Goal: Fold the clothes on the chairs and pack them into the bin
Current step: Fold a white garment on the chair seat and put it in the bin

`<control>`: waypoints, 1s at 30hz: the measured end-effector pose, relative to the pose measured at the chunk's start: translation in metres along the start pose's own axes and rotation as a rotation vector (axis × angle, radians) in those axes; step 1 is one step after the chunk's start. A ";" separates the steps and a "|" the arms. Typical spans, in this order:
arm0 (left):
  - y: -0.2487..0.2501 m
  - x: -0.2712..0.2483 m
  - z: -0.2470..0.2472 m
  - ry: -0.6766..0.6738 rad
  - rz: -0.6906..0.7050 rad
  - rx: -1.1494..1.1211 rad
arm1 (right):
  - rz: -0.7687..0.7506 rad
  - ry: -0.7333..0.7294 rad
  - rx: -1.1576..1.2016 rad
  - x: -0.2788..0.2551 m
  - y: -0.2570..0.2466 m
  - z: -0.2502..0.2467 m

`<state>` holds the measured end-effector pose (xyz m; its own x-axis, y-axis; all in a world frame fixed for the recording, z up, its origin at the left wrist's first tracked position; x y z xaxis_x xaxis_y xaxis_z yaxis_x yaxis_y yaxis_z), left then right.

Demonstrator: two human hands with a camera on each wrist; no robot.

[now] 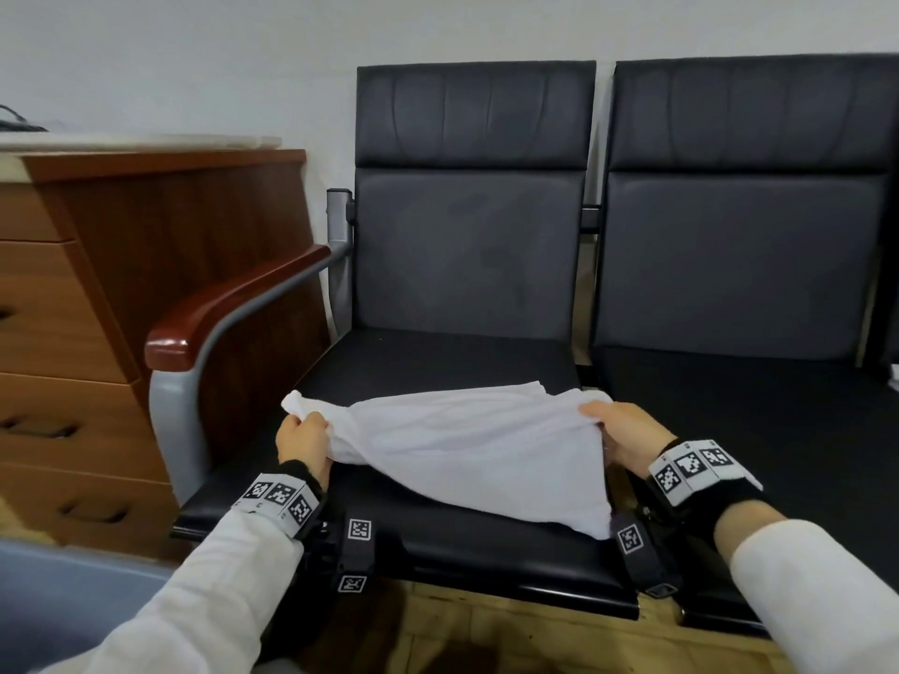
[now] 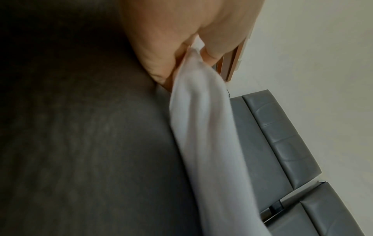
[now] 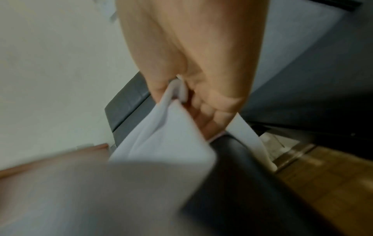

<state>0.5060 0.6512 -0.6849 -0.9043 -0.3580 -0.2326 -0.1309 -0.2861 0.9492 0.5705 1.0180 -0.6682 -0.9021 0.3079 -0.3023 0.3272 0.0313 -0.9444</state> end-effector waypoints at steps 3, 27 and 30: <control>-0.002 0.001 -0.003 -0.036 0.013 -0.022 | -0.022 0.141 0.171 0.021 0.005 -0.019; -0.001 -0.002 0.002 -0.087 0.037 -0.038 | -0.189 -0.192 0.285 -0.022 -0.020 -0.027; 0.008 0.004 -0.003 -0.006 0.027 -0.261 | -0.196 -0.206 0.270 -0.023 -0.020 -0.022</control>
<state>0.5029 0.6446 -0.6789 -0.9084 -0.3637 -0.2061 0.0018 -0.4965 0.8680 0.5906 1.0312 -0.6398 -0.9867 0.1231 -0.1063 0.0818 -0.1892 -0.9785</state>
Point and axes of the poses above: each hand's wrist, its own x-axis towards the middle knuckle, its own z-axis out of the palm, y = z × x, the point moved 1 cm from there along x, towards the middle knuckle, and after that the axes turned 2 degrees about -y, right-handed, at the moved point
